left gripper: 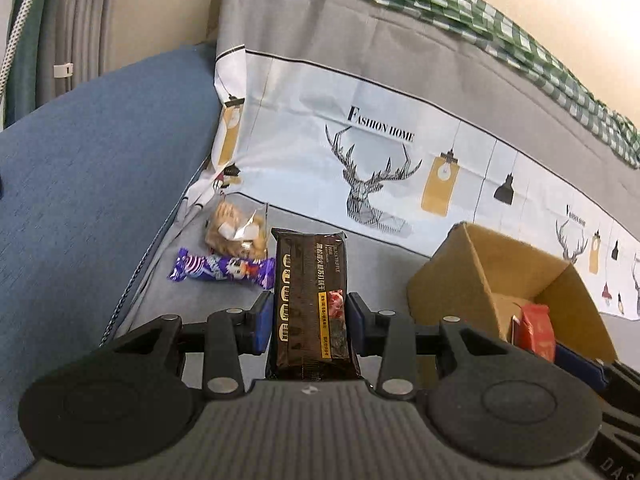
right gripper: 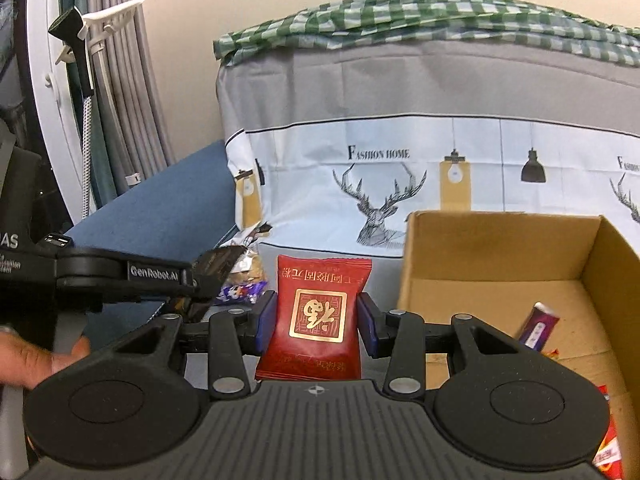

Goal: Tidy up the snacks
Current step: 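Lift the chocolate bar and red pack together and carry them over the box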

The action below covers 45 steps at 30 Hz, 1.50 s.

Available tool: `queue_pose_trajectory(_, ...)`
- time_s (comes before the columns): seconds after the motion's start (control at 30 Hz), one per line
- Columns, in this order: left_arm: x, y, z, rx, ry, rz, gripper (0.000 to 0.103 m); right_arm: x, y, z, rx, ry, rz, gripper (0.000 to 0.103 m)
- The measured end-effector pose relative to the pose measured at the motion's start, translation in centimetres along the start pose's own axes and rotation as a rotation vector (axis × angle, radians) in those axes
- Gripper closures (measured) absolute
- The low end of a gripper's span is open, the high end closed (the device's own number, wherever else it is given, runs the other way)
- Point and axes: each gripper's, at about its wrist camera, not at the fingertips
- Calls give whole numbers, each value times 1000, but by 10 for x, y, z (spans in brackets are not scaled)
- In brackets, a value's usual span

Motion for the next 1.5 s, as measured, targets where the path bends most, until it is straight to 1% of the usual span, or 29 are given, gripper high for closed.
queue_pose_trajectory(0.17, -3, 2, 6, 3, -14, -17, 60, -15, -1, -7, -11, -26, -8, 59)
queue_pose_trajectory(0.5, -22, 1, 12, -17, -77, -2, 60, -38, -5, -9, -7, -61, 10, 59)
queue_pose_trajectory(0.93, -54, -5, 6, -74, -193, 99, 60, -47, -6, -10, -14, -93, 24, 59)
queue_pose_trajectory(1.5, -60, -7, 3, -82, -228, 104, 60, -66, -5, -13, -25, -142, 78, 59)
Point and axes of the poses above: each gripper's, at about its wrist camera, not at the fingertips, and z roughly the way its jaws point, x to its left, y to its top, and after that the axes turned 5 degrees about -y, right-handed
